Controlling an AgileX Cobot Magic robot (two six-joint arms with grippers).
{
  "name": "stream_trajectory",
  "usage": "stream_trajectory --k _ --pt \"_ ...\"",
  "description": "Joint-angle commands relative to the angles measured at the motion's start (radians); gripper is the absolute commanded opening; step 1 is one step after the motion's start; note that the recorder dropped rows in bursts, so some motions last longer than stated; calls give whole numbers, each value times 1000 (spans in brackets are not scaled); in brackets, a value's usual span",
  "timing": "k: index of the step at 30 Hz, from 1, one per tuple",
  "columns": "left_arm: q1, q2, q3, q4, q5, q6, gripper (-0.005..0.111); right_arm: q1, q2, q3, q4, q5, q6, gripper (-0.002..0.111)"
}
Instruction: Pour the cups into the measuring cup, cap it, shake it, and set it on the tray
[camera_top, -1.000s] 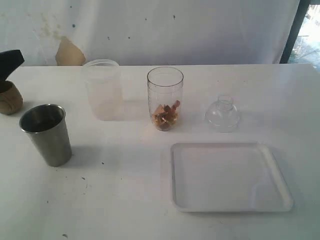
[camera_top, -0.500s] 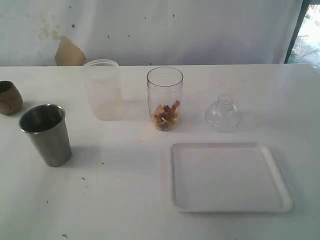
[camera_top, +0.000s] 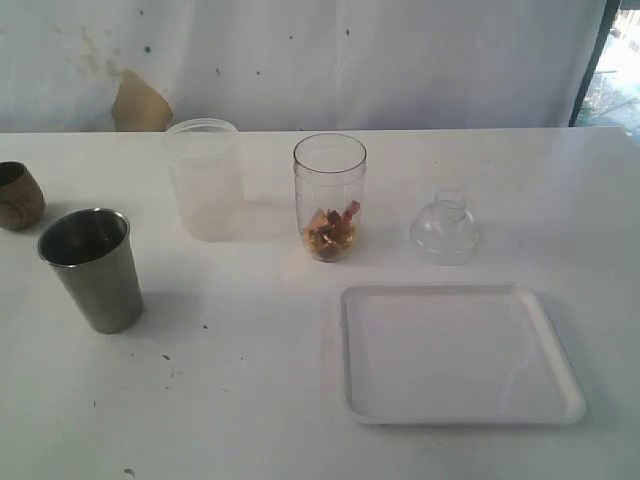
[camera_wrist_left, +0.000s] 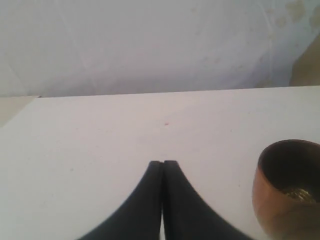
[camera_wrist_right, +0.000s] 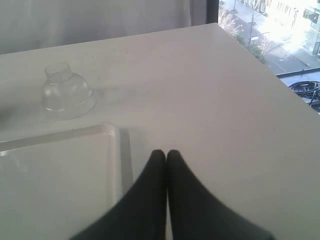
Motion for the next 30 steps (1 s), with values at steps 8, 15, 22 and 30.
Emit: stream_trajectory --k 8,15,22,30 --pt "45 330 -363 380 -11 -288 0 3 -5 5 -3 -8 2 0" --pt "45 425 -423 538 -171 -466 0 3 -5 5 -3 -8 2 0" --pt "33 435 -460 773 -161 -581 0 3 -5 5 -3 -8 2 0" --pt "3 440 -460 829 -161 -590 0 3 -5 5 -3 -8 2 0"
